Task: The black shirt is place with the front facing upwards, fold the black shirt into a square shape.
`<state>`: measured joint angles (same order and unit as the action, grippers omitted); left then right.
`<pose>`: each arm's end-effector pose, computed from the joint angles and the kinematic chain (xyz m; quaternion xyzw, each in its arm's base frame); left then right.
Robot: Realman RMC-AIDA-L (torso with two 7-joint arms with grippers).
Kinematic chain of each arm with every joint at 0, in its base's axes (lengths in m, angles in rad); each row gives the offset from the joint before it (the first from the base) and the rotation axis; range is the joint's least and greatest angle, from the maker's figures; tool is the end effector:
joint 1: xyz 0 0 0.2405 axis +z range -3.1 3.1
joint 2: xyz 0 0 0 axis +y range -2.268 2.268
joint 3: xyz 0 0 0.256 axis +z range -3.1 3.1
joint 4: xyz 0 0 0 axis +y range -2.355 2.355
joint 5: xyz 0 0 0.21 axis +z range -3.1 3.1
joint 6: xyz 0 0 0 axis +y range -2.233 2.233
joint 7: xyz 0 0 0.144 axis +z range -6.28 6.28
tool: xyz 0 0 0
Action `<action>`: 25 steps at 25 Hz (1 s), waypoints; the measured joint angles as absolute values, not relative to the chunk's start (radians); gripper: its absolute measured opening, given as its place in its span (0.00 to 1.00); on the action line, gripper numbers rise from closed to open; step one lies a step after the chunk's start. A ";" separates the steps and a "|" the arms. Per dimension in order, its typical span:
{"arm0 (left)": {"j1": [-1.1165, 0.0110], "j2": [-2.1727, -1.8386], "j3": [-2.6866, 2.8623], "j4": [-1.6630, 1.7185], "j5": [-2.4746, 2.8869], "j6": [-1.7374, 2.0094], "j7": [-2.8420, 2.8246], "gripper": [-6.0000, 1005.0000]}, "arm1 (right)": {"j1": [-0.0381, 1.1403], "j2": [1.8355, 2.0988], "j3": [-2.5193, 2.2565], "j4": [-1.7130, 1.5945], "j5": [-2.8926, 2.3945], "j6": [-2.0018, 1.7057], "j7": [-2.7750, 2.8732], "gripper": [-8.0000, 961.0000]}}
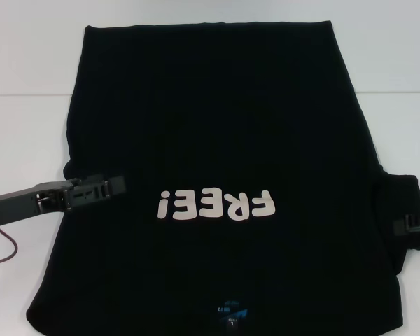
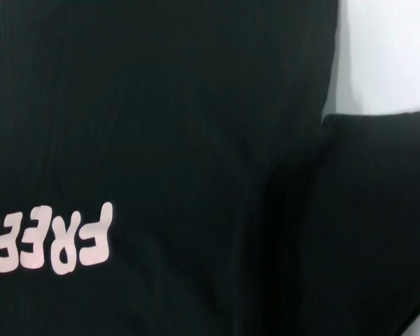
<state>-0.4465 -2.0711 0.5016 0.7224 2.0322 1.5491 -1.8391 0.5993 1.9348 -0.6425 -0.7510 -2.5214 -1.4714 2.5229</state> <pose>-0.3030 0.3199 0.0377 -0.8214 -0.4599 -0.2950 0.1634 0.3262 0.3528 0.0668 -0.7246 0.6665 0.0379 0.1711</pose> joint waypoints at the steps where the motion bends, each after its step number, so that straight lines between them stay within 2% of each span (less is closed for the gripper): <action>1: -0.446 -2.071 0.502 0.722 2.030 1.549 -1.839 0.79 | 0.602 1.932 -0.643 -0.744 -2.525 -1.469 2.526 0.92; 3: -0.445 -2.071 0.502 0.722 2.025 1.549 -1.839 0.79 | 0.604 1.930 -0.644 -0.739 -2.537 -1.468 2.530 0.92; 9: -0.439 -2.071 0.498 0.722 2.010 1.552 -1.839 0.79 | 0.604 1.935 -0.643 -0.746 -2.547 -1.464 2.532 0.73; 19: -0.435 -2.071 0.499 0.722 1.999 1.557 -1.841 0.79 | 0.597 1.929 -0.646 -0.741 -2.567 -1.463 2.532 0.23; 25: -0.430 -2.072 0.499 0.722 1.997 1.560 -1.841 0.79 | 0.587 1.933 -0.637 -0.746 -2.575 -1.448 2.531 0.12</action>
